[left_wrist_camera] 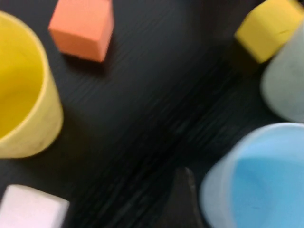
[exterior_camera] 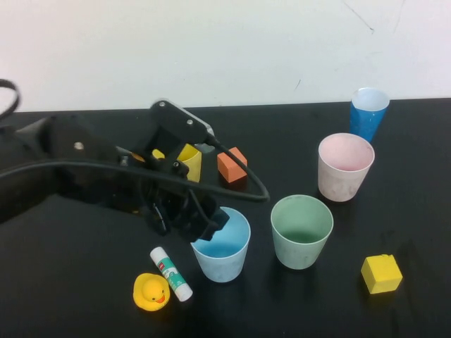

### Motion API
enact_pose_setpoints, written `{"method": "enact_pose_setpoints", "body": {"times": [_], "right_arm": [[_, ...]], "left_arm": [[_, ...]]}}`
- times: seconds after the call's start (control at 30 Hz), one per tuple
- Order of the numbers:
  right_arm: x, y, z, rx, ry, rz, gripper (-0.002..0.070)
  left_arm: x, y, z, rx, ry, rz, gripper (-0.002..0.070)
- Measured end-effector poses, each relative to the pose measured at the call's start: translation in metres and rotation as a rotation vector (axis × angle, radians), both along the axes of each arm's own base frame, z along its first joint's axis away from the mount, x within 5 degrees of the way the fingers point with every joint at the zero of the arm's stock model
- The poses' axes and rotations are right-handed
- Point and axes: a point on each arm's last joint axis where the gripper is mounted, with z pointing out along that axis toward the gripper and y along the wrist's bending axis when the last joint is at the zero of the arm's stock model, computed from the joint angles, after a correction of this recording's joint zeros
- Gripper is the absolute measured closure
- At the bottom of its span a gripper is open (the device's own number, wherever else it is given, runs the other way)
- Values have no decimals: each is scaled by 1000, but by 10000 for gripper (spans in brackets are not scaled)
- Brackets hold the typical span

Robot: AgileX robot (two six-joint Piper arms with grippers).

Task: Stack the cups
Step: Pick up the blue cup, then place the blue cup on the yellow cup

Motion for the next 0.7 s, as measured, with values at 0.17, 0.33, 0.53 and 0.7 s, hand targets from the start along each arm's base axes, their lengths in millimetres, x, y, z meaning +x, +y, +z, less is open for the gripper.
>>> {"method": "enact_pose_setpoints", "body": {"times": [0.17, 0.33, 0.53, 0.7], "right_arm": [[0, 0, 1, 3, -7, -2, 190], [2, -1, 1, 2, -19, -13, 199], [3, -2, 2, -1, -38, -27, 321], [5, -3, 4, -4, -58, -44, 431]], "left_arm": [[13, -4, -21, 59, 33, -10, 224], [19, -6, -36, 88, 66, -24, 513], [24, -10, -13, 73, 62, -55, 649], [30, -13, 48, 64, -6, -44, 650]]}}
